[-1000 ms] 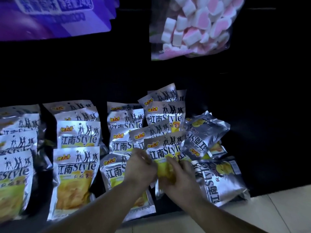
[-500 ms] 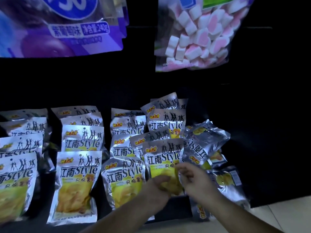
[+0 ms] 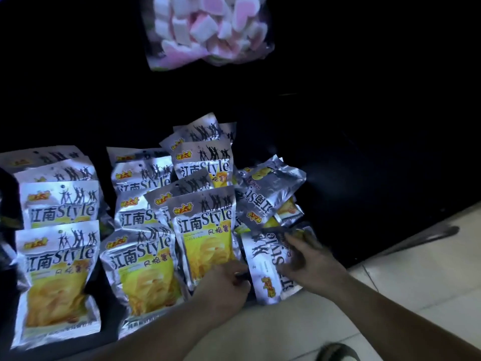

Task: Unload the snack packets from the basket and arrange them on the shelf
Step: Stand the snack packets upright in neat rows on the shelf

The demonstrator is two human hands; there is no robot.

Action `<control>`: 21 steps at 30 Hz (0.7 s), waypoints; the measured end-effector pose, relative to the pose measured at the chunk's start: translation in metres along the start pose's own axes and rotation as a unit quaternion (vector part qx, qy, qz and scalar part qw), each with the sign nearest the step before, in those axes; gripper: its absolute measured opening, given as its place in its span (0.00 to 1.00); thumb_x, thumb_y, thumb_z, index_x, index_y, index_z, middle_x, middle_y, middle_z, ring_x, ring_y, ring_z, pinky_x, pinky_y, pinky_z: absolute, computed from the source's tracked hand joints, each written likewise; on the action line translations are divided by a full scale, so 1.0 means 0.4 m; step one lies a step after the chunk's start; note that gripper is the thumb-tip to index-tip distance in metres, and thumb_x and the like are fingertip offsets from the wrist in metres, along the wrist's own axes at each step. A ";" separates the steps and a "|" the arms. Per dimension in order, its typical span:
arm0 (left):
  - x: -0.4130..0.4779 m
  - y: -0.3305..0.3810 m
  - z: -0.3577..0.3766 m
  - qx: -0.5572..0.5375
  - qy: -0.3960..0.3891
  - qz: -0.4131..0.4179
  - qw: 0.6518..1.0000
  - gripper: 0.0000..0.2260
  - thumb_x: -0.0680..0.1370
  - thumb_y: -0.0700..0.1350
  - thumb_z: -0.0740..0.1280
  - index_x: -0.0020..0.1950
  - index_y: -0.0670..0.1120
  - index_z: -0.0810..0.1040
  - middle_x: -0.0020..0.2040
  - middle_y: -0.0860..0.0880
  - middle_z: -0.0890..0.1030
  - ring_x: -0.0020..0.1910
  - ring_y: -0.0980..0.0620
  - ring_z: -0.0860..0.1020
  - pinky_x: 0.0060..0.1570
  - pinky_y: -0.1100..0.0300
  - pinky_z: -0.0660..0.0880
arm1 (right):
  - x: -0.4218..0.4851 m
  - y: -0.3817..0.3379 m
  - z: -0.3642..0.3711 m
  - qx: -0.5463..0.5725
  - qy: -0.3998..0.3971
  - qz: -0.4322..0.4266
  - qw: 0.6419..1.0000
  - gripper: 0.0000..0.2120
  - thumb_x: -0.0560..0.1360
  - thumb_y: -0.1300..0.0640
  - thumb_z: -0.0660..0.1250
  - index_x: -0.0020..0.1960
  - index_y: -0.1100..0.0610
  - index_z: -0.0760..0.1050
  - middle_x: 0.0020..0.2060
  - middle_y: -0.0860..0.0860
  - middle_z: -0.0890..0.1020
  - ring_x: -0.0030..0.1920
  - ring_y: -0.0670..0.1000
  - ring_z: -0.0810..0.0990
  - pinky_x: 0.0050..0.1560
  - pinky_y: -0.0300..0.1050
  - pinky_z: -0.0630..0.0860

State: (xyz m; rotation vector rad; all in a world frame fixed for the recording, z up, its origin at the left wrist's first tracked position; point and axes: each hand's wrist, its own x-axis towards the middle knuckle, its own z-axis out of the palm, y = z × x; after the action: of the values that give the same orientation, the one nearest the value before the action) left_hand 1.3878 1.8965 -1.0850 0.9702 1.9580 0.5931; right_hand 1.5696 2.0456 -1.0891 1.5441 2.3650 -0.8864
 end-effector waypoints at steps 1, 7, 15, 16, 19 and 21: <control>0.002 0.006 0.016 -0.026 -0.031 -0.002 0.999 0.15 0.80 0.43 0.67 0.66 0.53 0.79 0.49 0.54 0.83 0.44 0.57 0.80 0.38 0.72 0.74 | -0.002 0.006 0.000 -0.053 -0.020 -0.009 0.998 0.42 0.70 0.28 0.66 0.79 0.32 0.52 0.81 0.49 0.55 0.78 0.55 0.60 0.74 0.49 0.65; 0.034 0.024 0.091 -0.147 -0.090 -0.025 0.985 0.22 0.75 0.39 0.70 0.63 0.62 0.77 0.41 0.54 0.79 0.38 0.58 0.76 0.37 0.66 0.72 | -0.026 -0.006 0.033 -0.152 -0.008 0.029 0.988 0.41 0.74 0.26 0.57 0.80 0.42 0.48 0.76 0.55 0.64 0.68 0.61 0.72 0.65 0.51 0.72; 0.055 0.038 0.074 -0.115 0.067 0.039 0.990 0.15 0.79 0.37 0.67 0.48 0.58 0.81 0.55 0.59 0.82 0.46 0.61 0.81 0.44 0.65 0.78 | -0.030 -0.003 0.010 -0.001 0.019 0.060 0.998 0.29 0.74 0.31 0.63 0.71 0.42 0.66 0.63 0.53 0.73 0.61 0.58 0.78 0.57 0.51 0.79; 0.057 0.046 0.065 -0.102 0.077 0.059 0.990 0.14 0.80 0.38 0.66 0.47 0.58 0.82 0.49 0.57 0.84 0.41 0.61 0.80 0.40 0.64 0.77 | -0.032 -0.003 0.008 -0.016 0.039 0.051 0.998 0.28 0.74 0.32 0.63 0.70 0.43 0.67 0.62 0.52 0.73 0.61 0.58 0.78 0.58 0.51 0.78; 0.057 0.085 0.034 -0.112 0.092 0.114 0.983 0.15 0.81 0.38 0.64 0.45 0.57 0.82 0.42 0.52 0.83 0.35 0.59 0.80 0.34 0.65 0.76 | -0.036 -0.021 -0.020 0.053 0.120 -0.057 0.990 0.24 0.69 0.37 0.68 0.62 0.44 0.72 0.57 0.46 0.74 0.57 0.53 0.77 0.55 0.48 0.76; 0.062 0.100 0.010 -0.123 0.080 0.129 0.981 0.19 0.80 0.34 0.63 0.40 0.57 0.81 0.41 0.54 0.84 0.35 0.57 0.82 0.35 0.58 0.80 | -0.023 -0.047 -0.055 0.141 0.127 -0.126 0.974 0.20 0.65 0.40 0.73 0.51 0.46 0.71 0.50 0.44 0.74 0.49 0.47 0.75 0.49 0.46 0.74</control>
State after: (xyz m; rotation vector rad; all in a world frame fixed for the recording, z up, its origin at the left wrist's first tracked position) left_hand 1.3989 1.9401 -1.0711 1.0515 1.8530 1.0623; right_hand 1.5608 2.0457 -1.0598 1.5576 2.7669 -1.1871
